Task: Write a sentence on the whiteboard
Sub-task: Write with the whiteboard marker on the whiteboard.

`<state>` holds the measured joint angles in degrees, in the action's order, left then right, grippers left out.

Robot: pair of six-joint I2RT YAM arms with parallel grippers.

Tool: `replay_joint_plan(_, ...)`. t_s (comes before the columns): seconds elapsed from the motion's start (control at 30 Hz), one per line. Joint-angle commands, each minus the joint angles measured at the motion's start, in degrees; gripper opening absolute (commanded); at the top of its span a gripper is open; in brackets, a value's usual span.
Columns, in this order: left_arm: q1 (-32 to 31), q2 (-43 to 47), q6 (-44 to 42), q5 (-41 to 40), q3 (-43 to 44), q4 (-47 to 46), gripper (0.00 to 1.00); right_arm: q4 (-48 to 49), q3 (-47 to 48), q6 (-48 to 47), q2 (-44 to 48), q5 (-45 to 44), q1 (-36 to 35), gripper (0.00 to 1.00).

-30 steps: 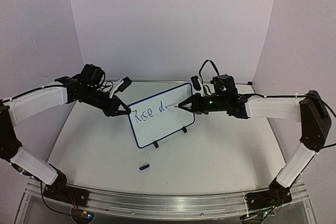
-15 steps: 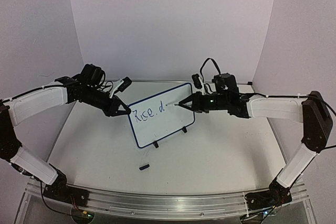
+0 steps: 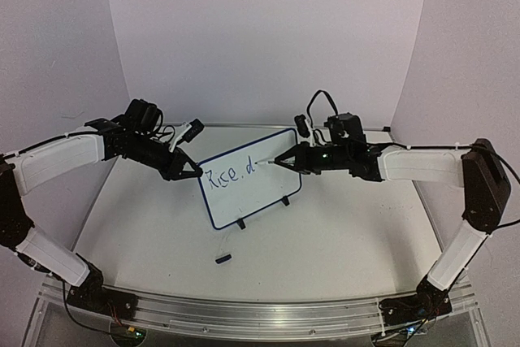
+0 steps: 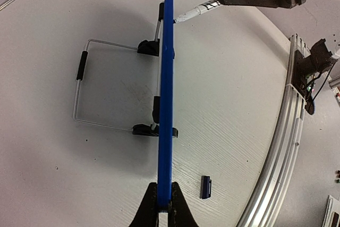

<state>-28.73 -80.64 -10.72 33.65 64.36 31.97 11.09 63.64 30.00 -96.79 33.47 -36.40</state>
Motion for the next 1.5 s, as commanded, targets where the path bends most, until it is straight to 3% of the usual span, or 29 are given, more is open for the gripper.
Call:
replay_joint_plan(0.0,-0.5,-0.4,-0.5,0.2,0.6,1.4,0.0,1.9,2.8,-0.8,-1.2,-0.3,0.2,0.0)
replay_joint_plan(0.57,-0.5,-0.7,-0.5,0.2,0.7,1.5,0.0,1.6,-1.2,-0.6,-0.9,-1.3,0.2,0.0)
replay_joint_plan(1.47,-0.5,-0.9,-0.5,0.4,0.7,1.4,0.0,-0.2,3.3,-1.7,0.9,-0.4,0.3,0.0)
